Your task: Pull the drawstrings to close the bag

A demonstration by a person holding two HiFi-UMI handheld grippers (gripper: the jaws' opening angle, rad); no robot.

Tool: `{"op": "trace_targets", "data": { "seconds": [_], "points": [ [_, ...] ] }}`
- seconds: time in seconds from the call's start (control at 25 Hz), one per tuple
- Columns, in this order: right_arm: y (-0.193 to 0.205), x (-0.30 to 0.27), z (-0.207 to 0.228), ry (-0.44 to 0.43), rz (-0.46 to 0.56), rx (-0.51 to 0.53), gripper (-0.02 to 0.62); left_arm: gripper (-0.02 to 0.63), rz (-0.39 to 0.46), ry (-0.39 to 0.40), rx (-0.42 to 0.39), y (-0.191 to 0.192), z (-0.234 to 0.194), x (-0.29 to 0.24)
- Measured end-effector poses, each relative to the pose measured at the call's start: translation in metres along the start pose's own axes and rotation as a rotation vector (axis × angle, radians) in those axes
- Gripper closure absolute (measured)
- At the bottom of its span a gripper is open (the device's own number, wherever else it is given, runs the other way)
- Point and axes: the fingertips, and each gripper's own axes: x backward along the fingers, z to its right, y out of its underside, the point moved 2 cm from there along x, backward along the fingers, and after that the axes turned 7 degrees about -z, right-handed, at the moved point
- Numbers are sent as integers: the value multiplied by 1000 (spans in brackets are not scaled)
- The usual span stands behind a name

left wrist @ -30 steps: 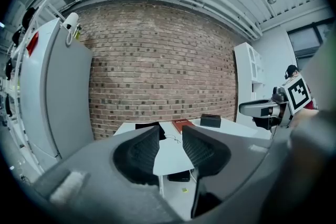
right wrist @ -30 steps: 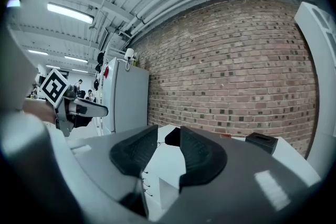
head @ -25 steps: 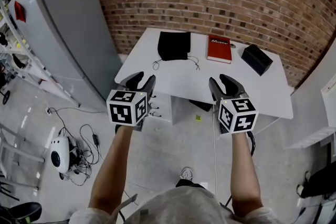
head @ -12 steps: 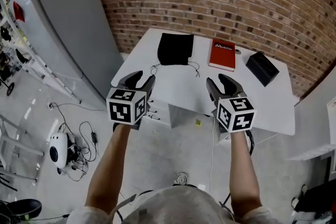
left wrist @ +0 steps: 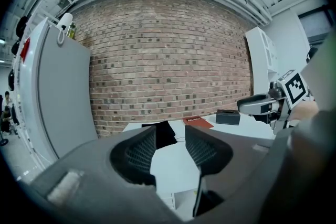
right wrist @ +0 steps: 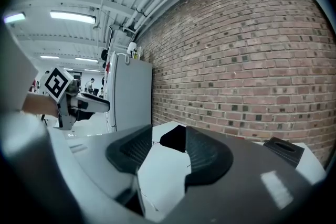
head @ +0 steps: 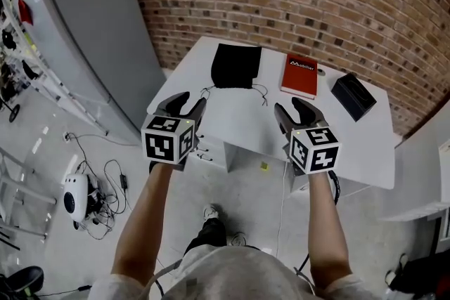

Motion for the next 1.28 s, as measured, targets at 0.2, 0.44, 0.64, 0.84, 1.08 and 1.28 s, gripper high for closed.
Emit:
{"op": "trace_targets", "data": {
  "seconds": [0.2, 0.44, 0.64, 0.84, 1.08, 1.28],
  "points": [
    [0, -14, 8, 12, -12, 9, 391, 428, 4, 15, 10, 0, -7, -21],
    [-6, -50, 26, 19, -22, 17, 383, 428, 6, 34, 17, -9, -26, -62],
    [-13, -92, 40, 29, -36, 16, 383, 427, -2, 48, 15, -17, -50, -102],
    [-26, -138, 50, 36, -49, 11, 380, 428, -9, 59, 17, -29, -81, -139],
    [-47, -191, 58, 53, -58, 7, 379, 428, -10, 77, 20, -47, -122, -180],
    [-64, -229, 67, 73, -67, 10, 376, 427, -9, 97, 26, -59, -152, -214]
  ]
}}
